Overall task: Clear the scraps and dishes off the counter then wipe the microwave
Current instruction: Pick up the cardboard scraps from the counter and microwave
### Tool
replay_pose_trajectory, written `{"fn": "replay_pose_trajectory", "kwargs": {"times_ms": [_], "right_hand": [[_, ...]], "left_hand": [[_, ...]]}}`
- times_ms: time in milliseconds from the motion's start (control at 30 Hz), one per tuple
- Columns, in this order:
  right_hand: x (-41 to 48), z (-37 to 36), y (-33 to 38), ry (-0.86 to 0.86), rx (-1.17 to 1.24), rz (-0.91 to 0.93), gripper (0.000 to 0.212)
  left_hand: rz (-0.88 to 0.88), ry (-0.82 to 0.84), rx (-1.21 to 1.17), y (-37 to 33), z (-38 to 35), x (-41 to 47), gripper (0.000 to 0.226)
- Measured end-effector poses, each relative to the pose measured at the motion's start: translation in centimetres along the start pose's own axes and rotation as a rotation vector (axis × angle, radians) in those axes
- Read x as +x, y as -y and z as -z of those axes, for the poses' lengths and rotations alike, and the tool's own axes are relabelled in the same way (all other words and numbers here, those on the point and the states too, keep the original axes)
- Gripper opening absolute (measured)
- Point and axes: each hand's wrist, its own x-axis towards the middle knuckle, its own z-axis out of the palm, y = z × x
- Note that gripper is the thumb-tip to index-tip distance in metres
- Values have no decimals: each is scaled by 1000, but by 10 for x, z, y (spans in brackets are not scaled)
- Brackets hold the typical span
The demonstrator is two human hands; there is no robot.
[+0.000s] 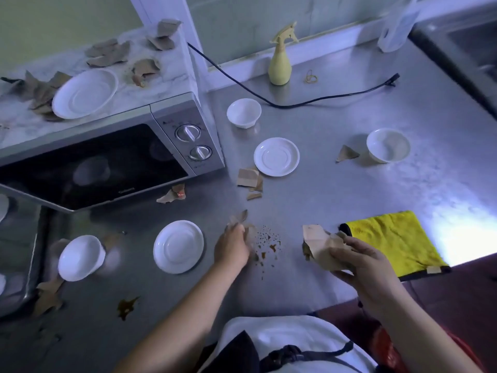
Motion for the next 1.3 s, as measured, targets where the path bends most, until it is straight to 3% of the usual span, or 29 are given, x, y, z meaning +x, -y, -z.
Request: {"fn": "replay_pose_trajectory", "kwargs": {"times_ms": [233,333,400,567,767,867,967,1133,1233,1300], "right_hand": [[-29,-19,-24,-89,45,-5,30],[-41,-33,-30,-98,39,13,29],[-47,-41,-33,-109,39,29,30],[-62,-57,-39,-127,35,61,28],[-77,-66,-53,-156,9,79,25],[-79,-72,-57,-165,4,93,26],[-79,-80,-58,-181,-15,124,26],[-74,-93,-62,-316,-122,231,30],[-71,-104,-64,-309,-265,300,32],[-72,-116,-63,-226,-296,309,33]], "left_hand": [[-137,-18,12,21,3,8,14],[-205,43,126,28,12,18,58],[-245,78,142,32,18,28,68],[-289,91,187,37,29,47,46],[-345,79,74,50,27,47,19],[-345,78,-84,57,27,38,15],[-290,177,-410,63,38,27,10],[-253,511,-1022,66,75,-14,24],[-363,644,-1083,68,90,-41,22],[-379,621,-1034,68,95,-55,23]]}}
